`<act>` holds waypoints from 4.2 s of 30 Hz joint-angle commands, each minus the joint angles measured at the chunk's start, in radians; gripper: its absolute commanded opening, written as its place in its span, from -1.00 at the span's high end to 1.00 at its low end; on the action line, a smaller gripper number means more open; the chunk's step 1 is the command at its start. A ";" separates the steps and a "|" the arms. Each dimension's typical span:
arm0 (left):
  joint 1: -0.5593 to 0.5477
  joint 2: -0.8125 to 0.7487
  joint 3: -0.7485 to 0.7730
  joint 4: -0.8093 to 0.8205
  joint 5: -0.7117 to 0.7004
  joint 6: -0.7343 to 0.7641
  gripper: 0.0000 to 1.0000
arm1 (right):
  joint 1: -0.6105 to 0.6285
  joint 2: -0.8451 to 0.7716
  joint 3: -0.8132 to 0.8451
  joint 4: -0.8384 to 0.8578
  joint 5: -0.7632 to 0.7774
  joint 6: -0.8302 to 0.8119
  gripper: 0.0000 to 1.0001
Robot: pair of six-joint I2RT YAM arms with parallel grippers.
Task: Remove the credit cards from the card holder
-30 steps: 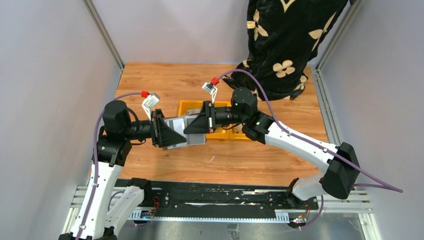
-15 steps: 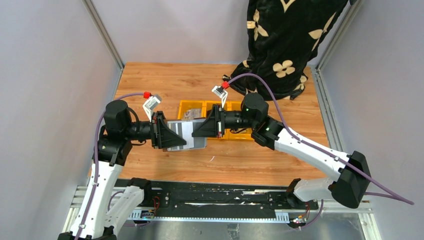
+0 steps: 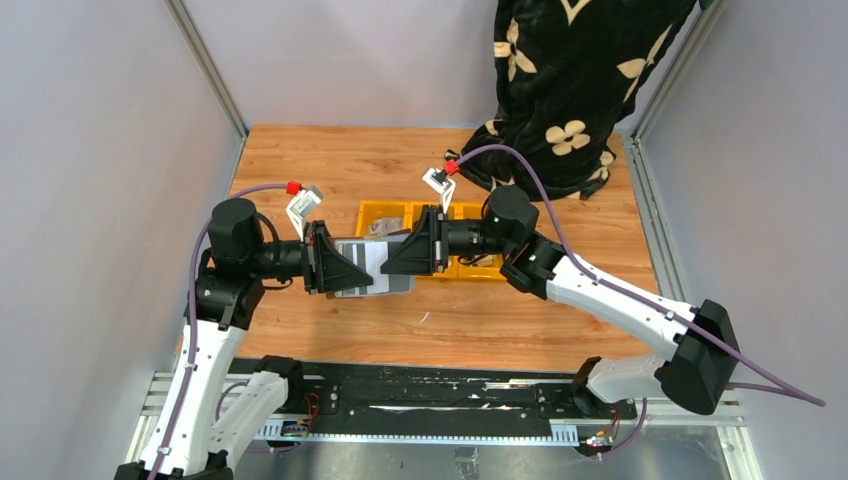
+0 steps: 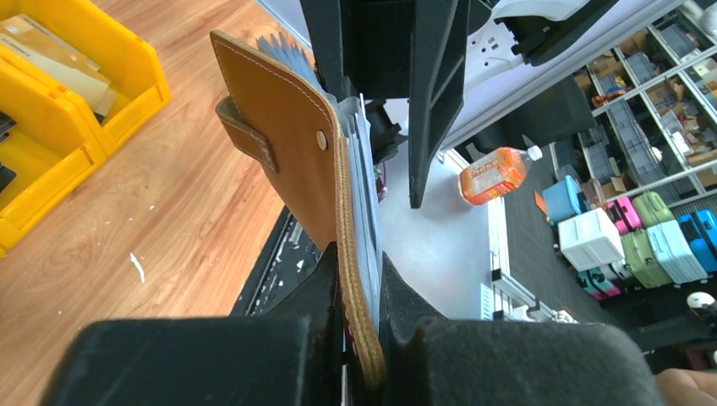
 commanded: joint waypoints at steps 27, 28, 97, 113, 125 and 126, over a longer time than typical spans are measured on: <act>-0.013 0.073 0.163 -0.547 -0.260 0.652 1.00 | -0.333 -0.024 -0.047 -0.328 0.098 -0.230 1.00; -0.014 0.067 0.160 -0.563 -0.261 0.681 1.00 | -0.331 0.024 -0.023 -0.344 0.114 -0.240 1.00; -0.757 0.736 0.103 -0.567 -0.890 1.230 -0.20 | -0.537 -0.172 -0.091 -0.744 0.565 -0.389 -0.61; -0.512 0.505 0.083 -0.470 -0.936 1.174 -0.61 | -0.565 -0.403 -0.327 -0.727 1.058 -0.465 -0.68; 0.298 0.456 -0.019 0.150 -0.701 0.804 -1.00 | -0.609 -0.556 -0.778 -0.064 1.506 -0.700 -0.72; 0.313 0.456 -0.069 0.234 -0.730 0.775 -1.00 | -0.647 -0.528 -0.786 -0.040 1.503 -0.679 -0.72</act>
